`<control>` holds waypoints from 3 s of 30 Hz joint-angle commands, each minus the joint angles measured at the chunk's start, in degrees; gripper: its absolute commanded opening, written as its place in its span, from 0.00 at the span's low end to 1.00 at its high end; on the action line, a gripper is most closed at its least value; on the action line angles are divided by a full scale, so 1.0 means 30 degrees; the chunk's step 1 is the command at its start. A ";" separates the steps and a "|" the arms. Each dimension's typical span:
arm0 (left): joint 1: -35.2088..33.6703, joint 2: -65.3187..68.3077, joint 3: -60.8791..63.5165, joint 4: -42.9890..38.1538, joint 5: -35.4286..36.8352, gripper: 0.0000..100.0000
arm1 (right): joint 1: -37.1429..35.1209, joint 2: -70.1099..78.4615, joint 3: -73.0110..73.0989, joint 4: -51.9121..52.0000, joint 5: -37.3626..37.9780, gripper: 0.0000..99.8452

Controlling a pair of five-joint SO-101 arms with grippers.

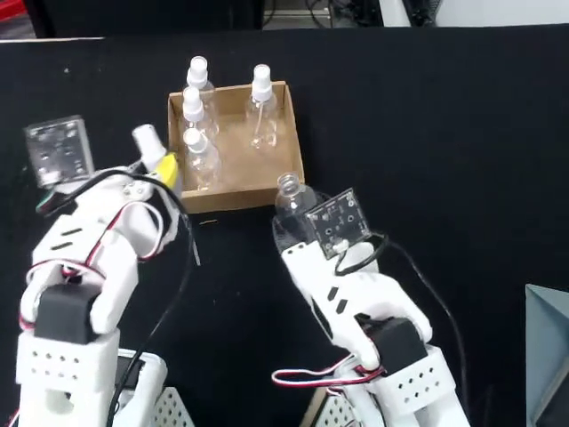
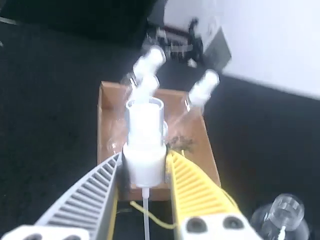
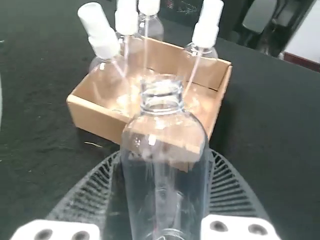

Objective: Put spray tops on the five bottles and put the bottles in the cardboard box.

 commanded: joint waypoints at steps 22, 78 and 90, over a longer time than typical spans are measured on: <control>-0.2330 -0.1729 -0.0278 -0.0410 0.3165 0.03 | -0.5333 -0.0454 0.3707 -0.4396 0.0205 0.15; -0.0337 -0.1729 -0.1304 -0.1231 0.3311 0.03 | -0.7209 -0.0454 0.5377 -0.4542 0.1143 0.15; -0.0190 -0.1758 -0.0864 -0.1084 0.3282 0.03 | -0.7209 -0.0454 0.5377 -0.4542 0.1084 0.15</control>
